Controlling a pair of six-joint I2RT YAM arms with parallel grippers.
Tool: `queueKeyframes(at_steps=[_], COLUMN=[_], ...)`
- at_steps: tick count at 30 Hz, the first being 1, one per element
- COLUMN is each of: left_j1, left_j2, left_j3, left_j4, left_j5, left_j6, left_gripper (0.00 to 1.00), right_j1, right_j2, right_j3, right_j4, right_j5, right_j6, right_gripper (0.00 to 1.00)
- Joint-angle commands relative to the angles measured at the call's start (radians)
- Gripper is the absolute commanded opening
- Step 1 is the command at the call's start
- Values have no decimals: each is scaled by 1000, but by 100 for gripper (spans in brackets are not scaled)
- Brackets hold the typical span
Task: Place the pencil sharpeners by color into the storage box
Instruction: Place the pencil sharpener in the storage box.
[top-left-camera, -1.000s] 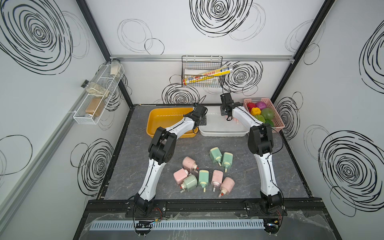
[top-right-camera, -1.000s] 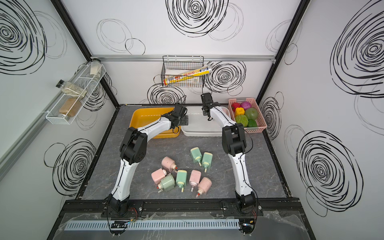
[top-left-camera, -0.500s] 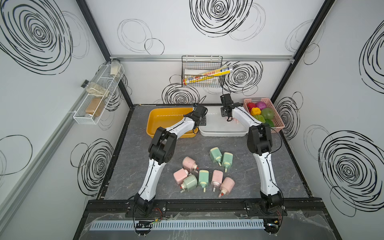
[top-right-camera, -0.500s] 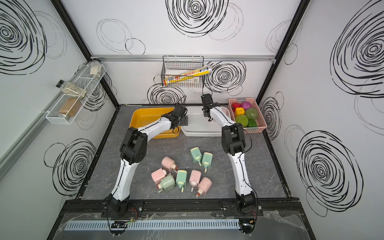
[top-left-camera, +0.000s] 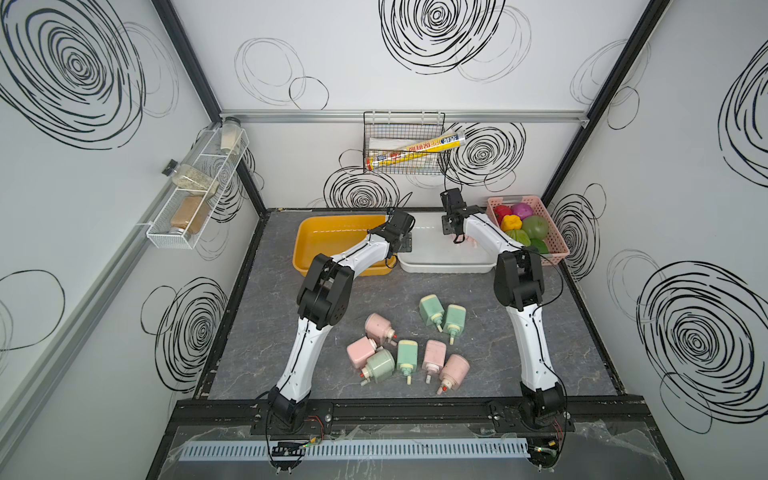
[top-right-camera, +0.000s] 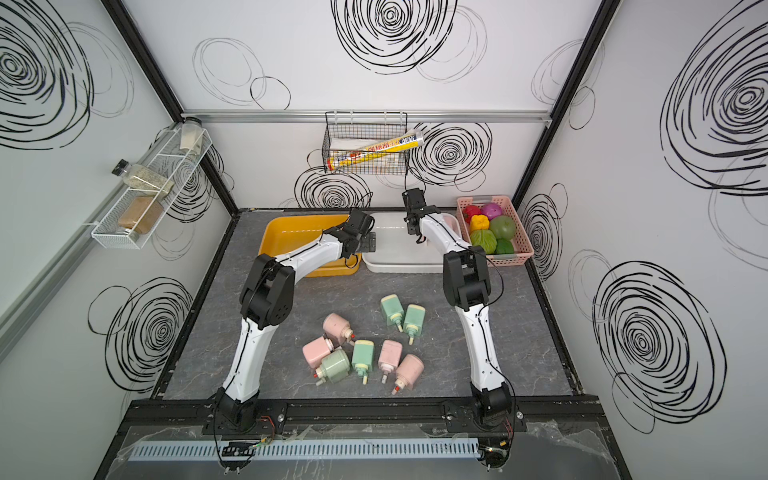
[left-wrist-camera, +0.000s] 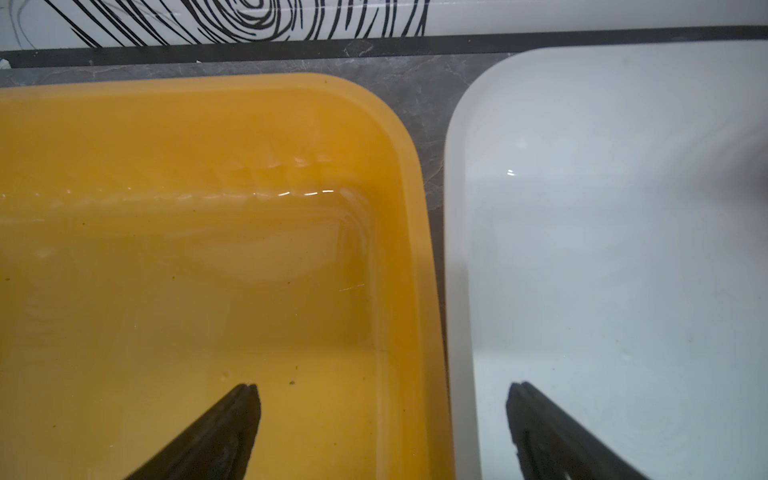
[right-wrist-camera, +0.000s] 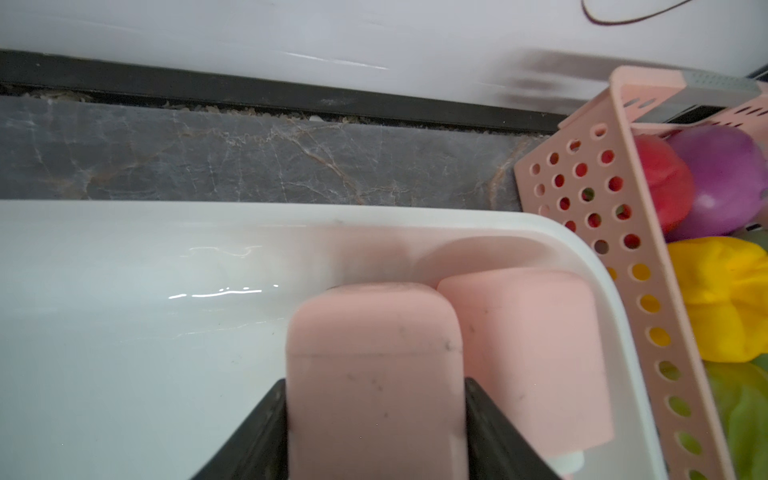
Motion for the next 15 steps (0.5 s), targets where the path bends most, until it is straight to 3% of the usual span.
queueKeyframes(at_steps=[1,4,10,15], left_j1=[4,4,4,6], left_j2=[10,10,10,13], left_j3=[7,7,13,14], left_j4=[-2,-1,-3,-4], left_j5=[-17,-14,-16,-14], left_j6=[9,10,11,10], left_gripper=[99,99,99,99], right_j1=[-3,-3,2,20], right_j2=[-4,-10,-27,-52], right_j3=[12,8,4,-8], right_j4=[9,7,7,32], right_j5=[39,47,47,68], right_j6=[17,16,4,-91], right_gripper=[65,71,72,75])
